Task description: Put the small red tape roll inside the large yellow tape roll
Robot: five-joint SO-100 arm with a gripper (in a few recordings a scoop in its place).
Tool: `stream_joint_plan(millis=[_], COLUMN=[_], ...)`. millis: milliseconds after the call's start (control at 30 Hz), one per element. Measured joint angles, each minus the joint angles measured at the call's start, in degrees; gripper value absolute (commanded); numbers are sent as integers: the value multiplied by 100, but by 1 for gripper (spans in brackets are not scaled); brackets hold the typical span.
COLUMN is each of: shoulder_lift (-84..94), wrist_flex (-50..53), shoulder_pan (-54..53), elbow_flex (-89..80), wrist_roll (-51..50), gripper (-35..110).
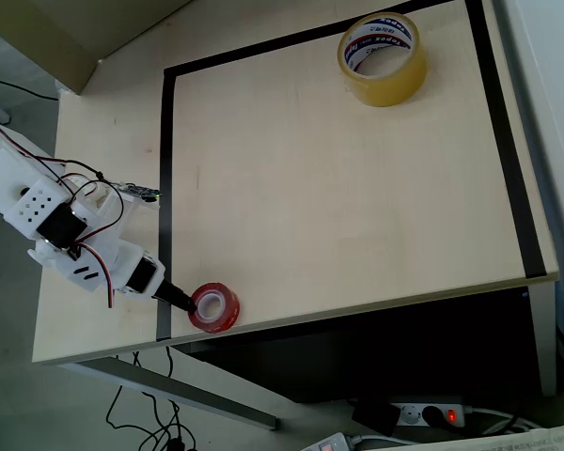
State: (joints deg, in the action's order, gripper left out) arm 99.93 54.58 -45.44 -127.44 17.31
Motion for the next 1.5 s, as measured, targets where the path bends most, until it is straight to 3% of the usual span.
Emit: stream_joint_plan(millis=[300,967,1500], shoulder_lift=[984,316,791], wrist_flex=[1327,1283,1679], shoulder_pan=[237,290,457], elbow_flex=[413,756,308], wrist_roll=[0,0,0], gripper=[28,26,25])
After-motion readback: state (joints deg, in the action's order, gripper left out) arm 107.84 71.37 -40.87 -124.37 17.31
